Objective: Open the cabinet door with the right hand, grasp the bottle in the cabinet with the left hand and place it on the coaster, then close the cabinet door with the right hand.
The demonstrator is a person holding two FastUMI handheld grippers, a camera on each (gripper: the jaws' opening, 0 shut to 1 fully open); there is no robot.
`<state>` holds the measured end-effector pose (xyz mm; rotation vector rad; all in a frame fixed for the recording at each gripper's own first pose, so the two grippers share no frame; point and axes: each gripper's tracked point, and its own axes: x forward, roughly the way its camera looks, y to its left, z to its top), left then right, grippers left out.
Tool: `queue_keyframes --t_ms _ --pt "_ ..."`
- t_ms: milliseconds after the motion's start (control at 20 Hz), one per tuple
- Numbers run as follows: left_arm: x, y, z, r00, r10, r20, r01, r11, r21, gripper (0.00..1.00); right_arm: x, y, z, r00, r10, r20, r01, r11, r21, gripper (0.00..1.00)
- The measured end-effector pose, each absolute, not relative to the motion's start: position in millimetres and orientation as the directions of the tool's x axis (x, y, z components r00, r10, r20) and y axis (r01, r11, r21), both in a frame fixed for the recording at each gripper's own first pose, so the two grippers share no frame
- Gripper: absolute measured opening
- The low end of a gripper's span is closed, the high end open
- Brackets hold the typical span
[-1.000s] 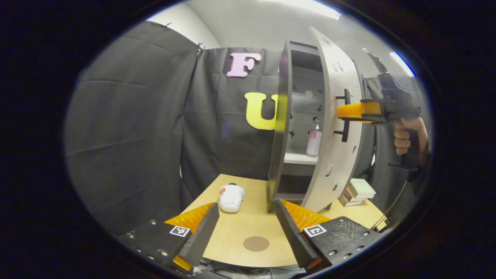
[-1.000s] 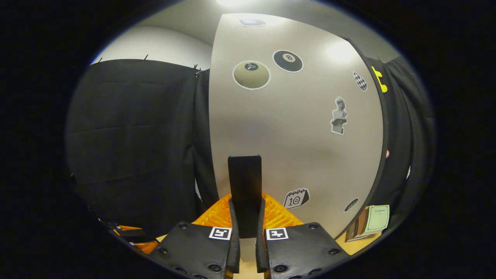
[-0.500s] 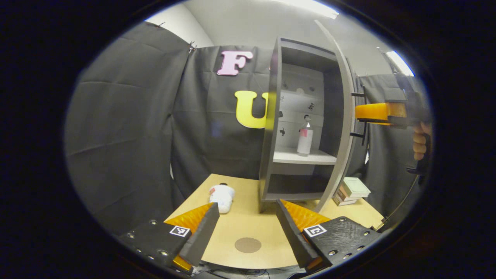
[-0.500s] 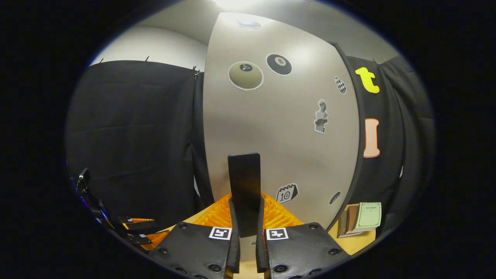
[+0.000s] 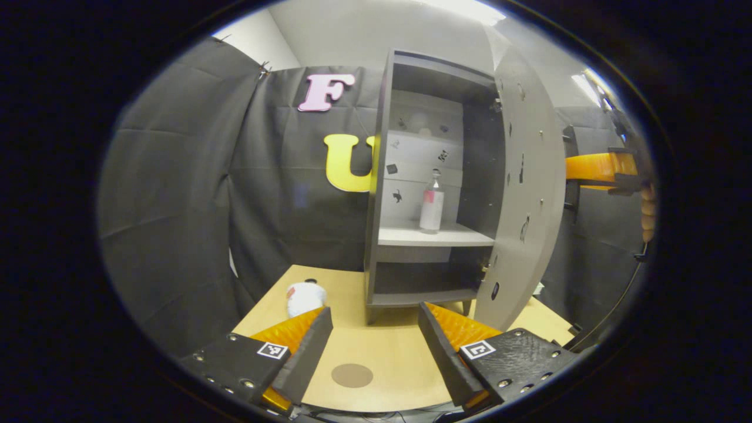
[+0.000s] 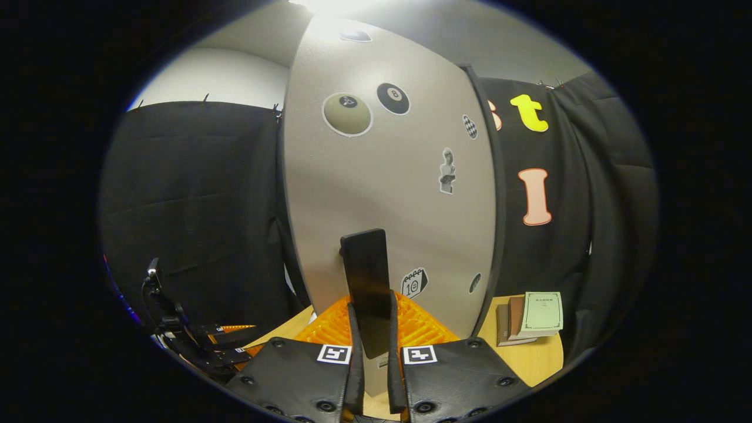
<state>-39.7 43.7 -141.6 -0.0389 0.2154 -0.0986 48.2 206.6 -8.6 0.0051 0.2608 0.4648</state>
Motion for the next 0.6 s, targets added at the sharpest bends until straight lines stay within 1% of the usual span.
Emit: queue_keyframes --t_ms 150,200,250,300,350,400,600 --pt "-42 37 -144 0.965 -0.143 -0.22 0.135 0.99 -0.051 0.9 45 196 -7 0.882 0.401 -0.247 -0.406 0.913 0.032 0.17" --pt "-42 35 -143 0.962 -0.156 -0.222 0.149 0.988 -0.05 0.9 45 194 -6 0.888 0.389 -0.245 -0.394 0.919 0.031 0.18" --pt "-42 33 -144 0.959 -0.17 -0.225 0.163 0.985 -0.049 0.92 45 192 -7 0.893 0.378 -0.245 -0.382 0.924 0.034 0.18" --pt "-42 31 -144 0.957 -0.183 -0.226 0.177 0.983 -0.047 0.9 43 190 -7 0.898 0.365 -0.246 -0.367 0.929 0.04 0.18" --pt "-42 30 -145 0.955 -0.193 -0.225 0.188 0.981 -0.045 0.91 41 187 -7 0.904 0.348 -0.248 -0.348 0.936 0.047 0.17" --pt "-42 29 -145 0.953 -0.201 -0.226 0.197 0.98 -0.042 0.92 38 184 -7 0.911 0.327 -0.25 -0.327 0.944 0.043 0.18" --pt "-45 22 -147 0.943 -0.237 -0.232 0.232 0.972 -0.047 0.92 22 163 -16 0.924 0.244 -0.293 -0.256 0.967 -0.002 0.17"
